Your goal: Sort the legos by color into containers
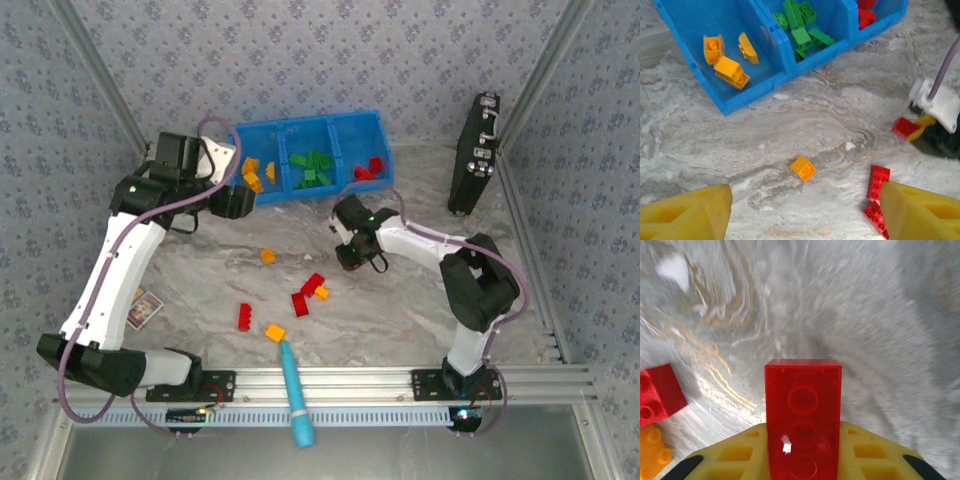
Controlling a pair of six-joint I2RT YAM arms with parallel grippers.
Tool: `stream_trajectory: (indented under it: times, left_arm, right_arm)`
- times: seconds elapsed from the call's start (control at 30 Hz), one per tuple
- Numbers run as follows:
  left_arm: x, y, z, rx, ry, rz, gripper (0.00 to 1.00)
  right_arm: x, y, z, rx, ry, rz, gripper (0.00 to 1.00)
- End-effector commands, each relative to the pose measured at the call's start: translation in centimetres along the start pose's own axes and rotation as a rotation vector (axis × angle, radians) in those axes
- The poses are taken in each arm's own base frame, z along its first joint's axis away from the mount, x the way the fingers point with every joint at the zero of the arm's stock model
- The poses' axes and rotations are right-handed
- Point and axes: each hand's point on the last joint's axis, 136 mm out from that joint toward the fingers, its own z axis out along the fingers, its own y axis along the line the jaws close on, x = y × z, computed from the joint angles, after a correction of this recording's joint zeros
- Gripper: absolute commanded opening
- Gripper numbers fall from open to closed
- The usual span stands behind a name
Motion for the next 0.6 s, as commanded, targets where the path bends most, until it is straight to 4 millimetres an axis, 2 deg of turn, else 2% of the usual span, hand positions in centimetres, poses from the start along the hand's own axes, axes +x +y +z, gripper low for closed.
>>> stream_trajectory:
  times: [0.0,0.13,0.2,0.3,0.43,0.57]
  left_arm:
    - [2.2,-1.6,0.3,0.077,0.052,-0.051,0.78]
    - [4.7,-1.7,3.0,0.085,0.084,-0.228,0.78]
    - [5.9,-1.7,4.6,0.084,0.092,-0.324,0.78]
    - [7.3,-1.8,6.8,0.082,0.092,-0.445,0.77]
    - [8.7,-1.4,9.1,0.015,0.091,-0.522,0.77]
    - [10.3,-0.7,11.0,-0.071,0.105,-0.583,0.77]
  right_arm:
    - [-3.8,-1.7,-4.4,0.003,-0.120,-0.010,0.29]
    - [-8.8,-5.7,-6.9,0.041,-0.260,0.041,0.29]
    - [-12.1,-8.0,-8.0,0.070,-0.357,0.051,0.29]
    - [-16.2,-11.3,-8.6,0.109,-0.447,0.074,0.29]
    - [-20.4,-15.0,-7.2,0.133,-0.497,0.105,0.29]
    - [-23.0,-17.3,-4.9,0.142,-0.513,0.121,0.29]
